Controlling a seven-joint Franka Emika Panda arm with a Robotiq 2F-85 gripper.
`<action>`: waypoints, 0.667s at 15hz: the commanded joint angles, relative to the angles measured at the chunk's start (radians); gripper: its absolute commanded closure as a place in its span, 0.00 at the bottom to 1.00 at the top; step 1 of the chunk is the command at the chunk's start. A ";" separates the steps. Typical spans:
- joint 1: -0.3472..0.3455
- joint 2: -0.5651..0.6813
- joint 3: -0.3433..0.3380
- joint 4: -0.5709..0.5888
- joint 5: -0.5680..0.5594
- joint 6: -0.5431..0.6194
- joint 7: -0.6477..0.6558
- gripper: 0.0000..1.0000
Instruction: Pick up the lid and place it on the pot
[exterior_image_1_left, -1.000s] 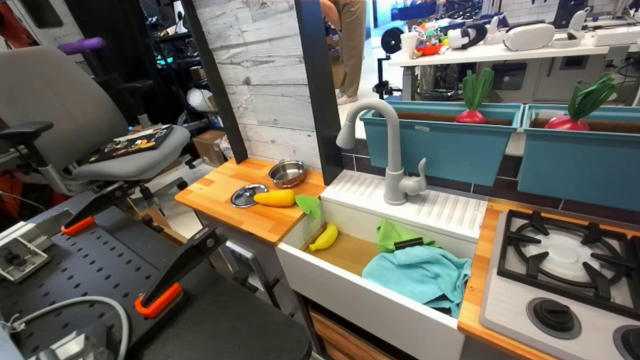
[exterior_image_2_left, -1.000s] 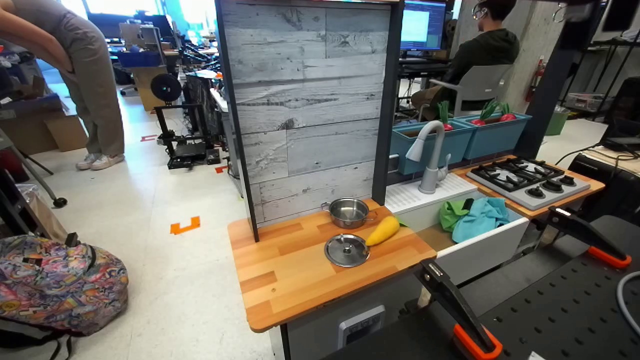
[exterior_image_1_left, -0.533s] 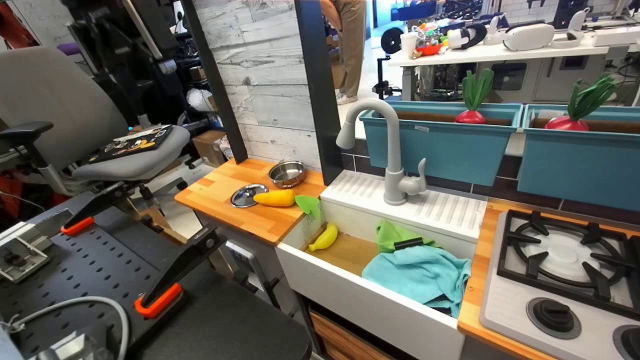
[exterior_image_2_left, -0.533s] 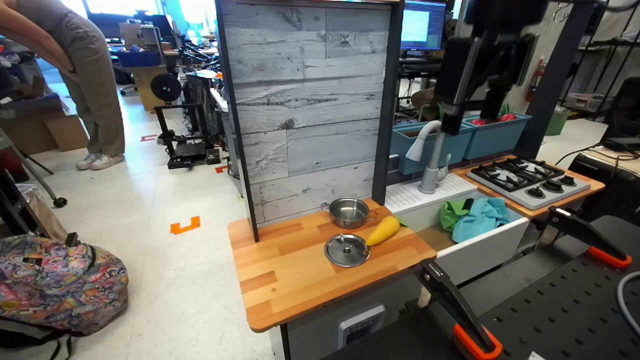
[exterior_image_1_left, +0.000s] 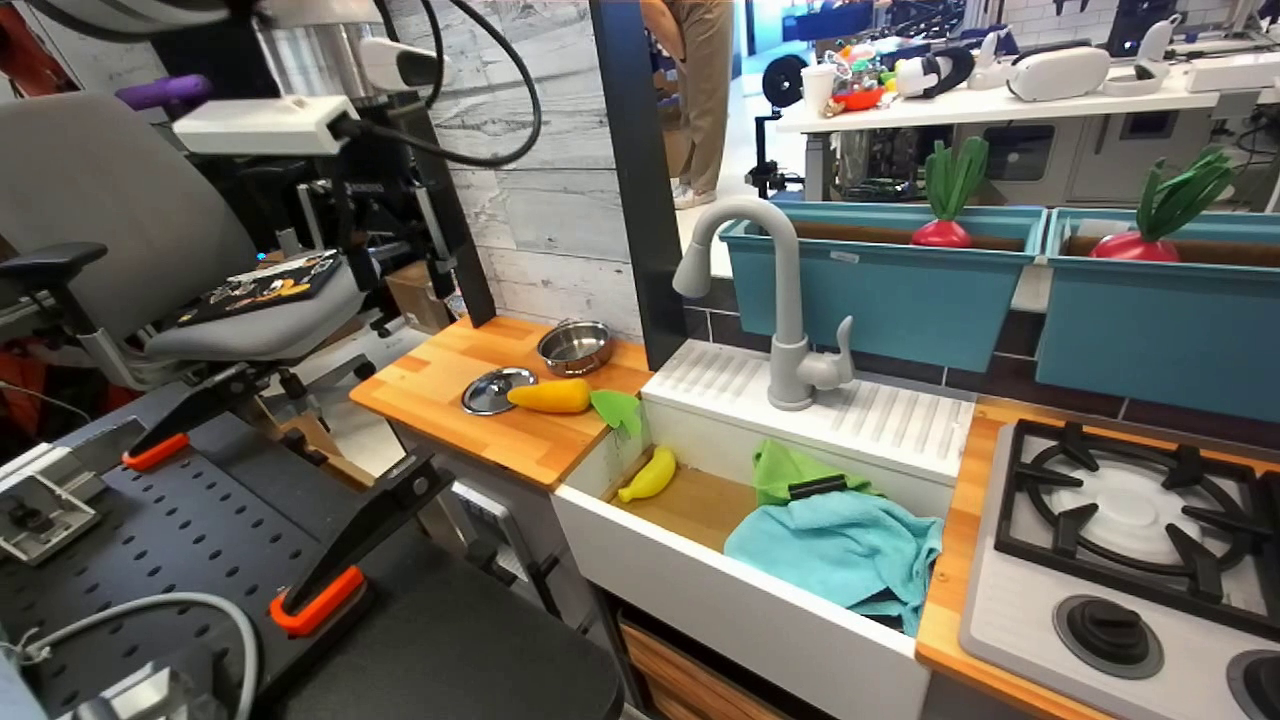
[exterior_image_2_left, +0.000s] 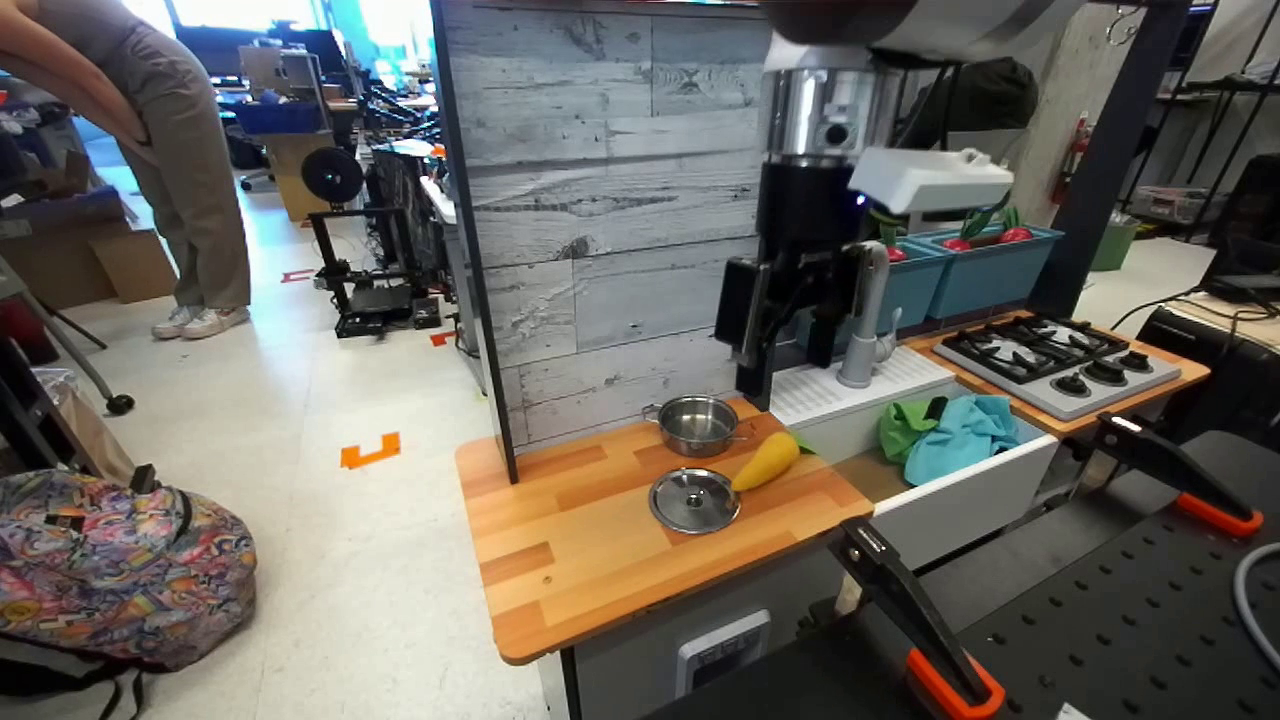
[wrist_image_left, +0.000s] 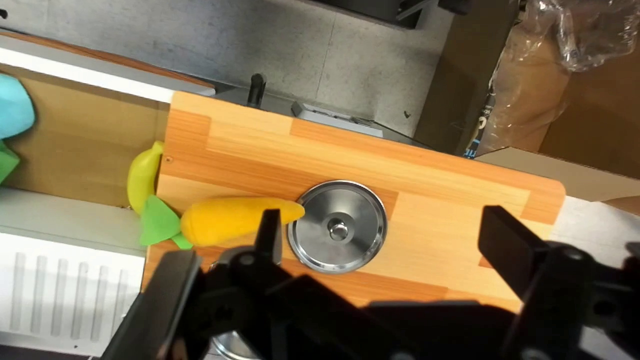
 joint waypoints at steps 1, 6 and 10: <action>-0.003 0.183 0.015 0.180 -0.025 -0.036 0.012 0.00; 0.028 0.348 0.000 0.338 -0.044 -0.056 0.064 0.00; 0.087 0.439 -0.035 0.441 -0.079 -0.086 0.155 0.00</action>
